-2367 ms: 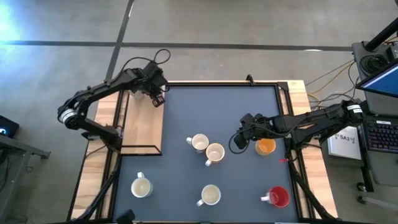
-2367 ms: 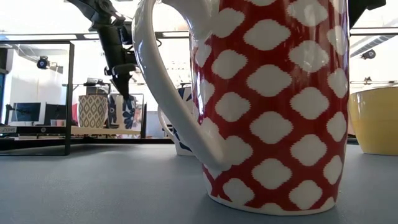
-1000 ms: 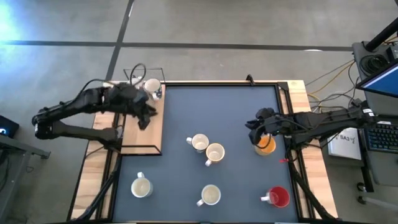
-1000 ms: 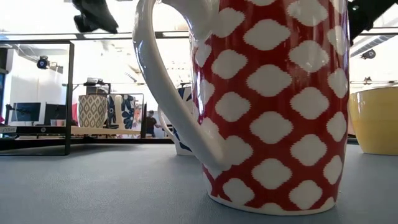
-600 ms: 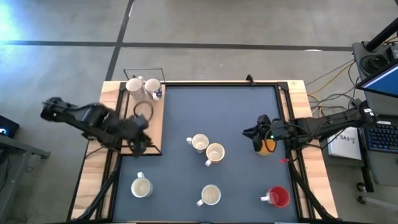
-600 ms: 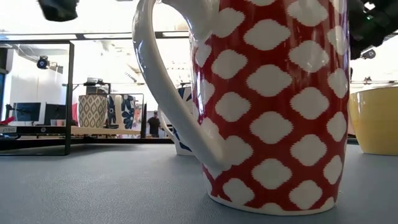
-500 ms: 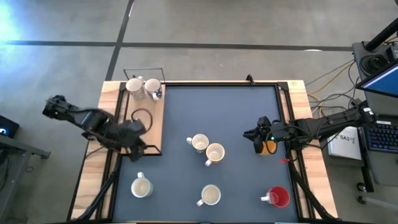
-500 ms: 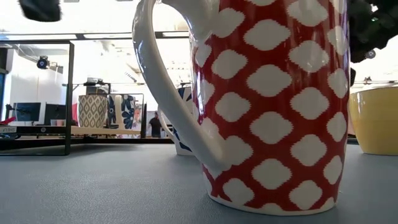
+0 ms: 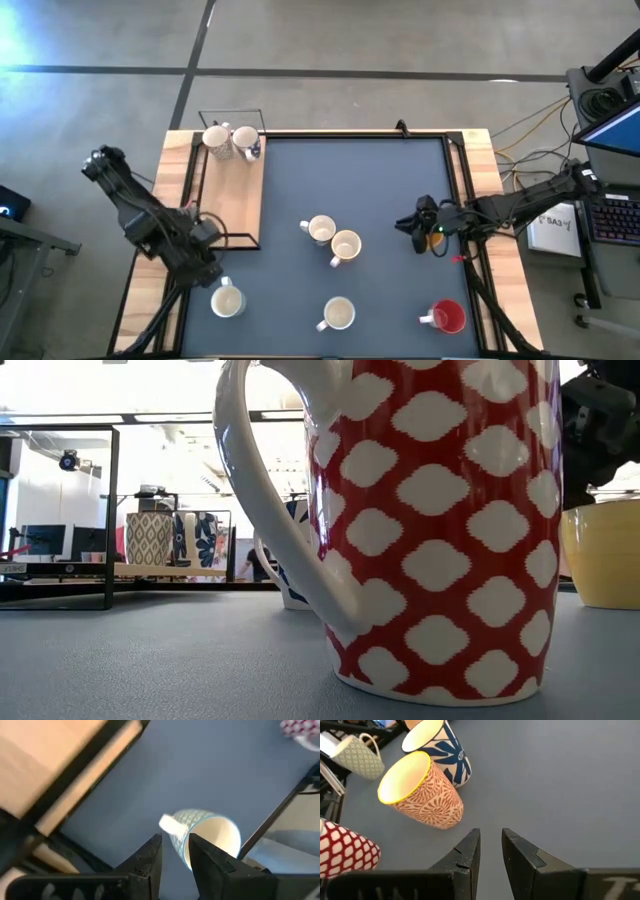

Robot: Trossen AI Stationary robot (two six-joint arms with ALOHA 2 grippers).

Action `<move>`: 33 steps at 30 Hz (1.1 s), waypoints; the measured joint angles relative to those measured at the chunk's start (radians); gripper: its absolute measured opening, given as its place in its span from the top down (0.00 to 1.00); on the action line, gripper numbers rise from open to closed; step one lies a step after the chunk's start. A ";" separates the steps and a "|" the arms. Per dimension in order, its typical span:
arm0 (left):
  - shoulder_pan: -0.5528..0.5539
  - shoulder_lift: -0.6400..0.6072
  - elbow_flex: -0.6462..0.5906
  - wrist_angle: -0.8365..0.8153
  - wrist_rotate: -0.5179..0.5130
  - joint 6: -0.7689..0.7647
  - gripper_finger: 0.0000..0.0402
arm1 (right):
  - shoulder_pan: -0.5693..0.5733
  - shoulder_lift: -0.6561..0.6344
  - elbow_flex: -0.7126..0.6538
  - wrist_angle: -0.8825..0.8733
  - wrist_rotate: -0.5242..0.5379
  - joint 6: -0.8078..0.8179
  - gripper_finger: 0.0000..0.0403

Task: Place coffee mugs
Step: Put the green patterned mug on the shelf

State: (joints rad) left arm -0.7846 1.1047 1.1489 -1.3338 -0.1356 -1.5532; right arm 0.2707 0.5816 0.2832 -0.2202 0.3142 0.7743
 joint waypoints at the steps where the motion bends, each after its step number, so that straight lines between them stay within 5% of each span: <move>1: -0.012 0.016 0.000 0.001 0.014 -0.024 0.81 | 0.000 0.000 -0.007 0.000 0.000 0.000 0.83; 7: -0.066 0.133 0.000 0.030 0.123 -0.106 0.81 | 0.000 0.001 -0.022 -0.010 -0.008 0.018 0.83; 33: -0.083 0.318 -0.084 0.168 0.127 -0.155 0.81 | 0.000 0.002 -0.020 -0.010 -0.008 -0.033 0.83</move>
State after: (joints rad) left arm -0.8673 1.4223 1.0653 -1.1661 -0.0086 -1.7080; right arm 0.2707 0.5838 0.2630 -0.2298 0.3058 0.7418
